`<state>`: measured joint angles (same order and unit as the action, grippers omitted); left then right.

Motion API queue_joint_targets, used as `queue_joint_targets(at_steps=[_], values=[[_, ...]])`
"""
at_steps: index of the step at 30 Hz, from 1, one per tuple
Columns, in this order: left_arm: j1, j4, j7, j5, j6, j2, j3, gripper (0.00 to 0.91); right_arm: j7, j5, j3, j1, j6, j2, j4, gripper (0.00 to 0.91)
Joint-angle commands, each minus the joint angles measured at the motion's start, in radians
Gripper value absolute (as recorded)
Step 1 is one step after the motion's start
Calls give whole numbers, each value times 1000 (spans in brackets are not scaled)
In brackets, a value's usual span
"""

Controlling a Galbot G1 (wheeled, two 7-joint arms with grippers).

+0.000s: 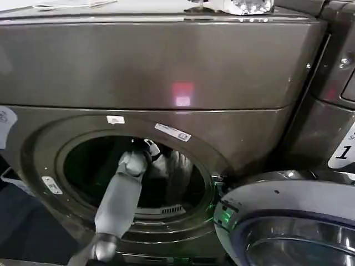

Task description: Grasp the clothes from the dryer.

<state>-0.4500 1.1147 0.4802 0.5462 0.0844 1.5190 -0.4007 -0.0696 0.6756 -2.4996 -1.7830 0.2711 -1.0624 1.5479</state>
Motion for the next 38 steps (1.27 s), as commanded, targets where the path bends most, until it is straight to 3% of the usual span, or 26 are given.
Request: queue_joint_targets(at_steps=[1, 38], values=[[-101, 220, -507, -400, 223, 13, 1, 0, -3, -2, 3, 1, -16, -4, 5, 907], [-73, 190, -532, -441, 228, 7, -3, 0, -2, -21, 2, 12, 2, -5, 15, 907]])
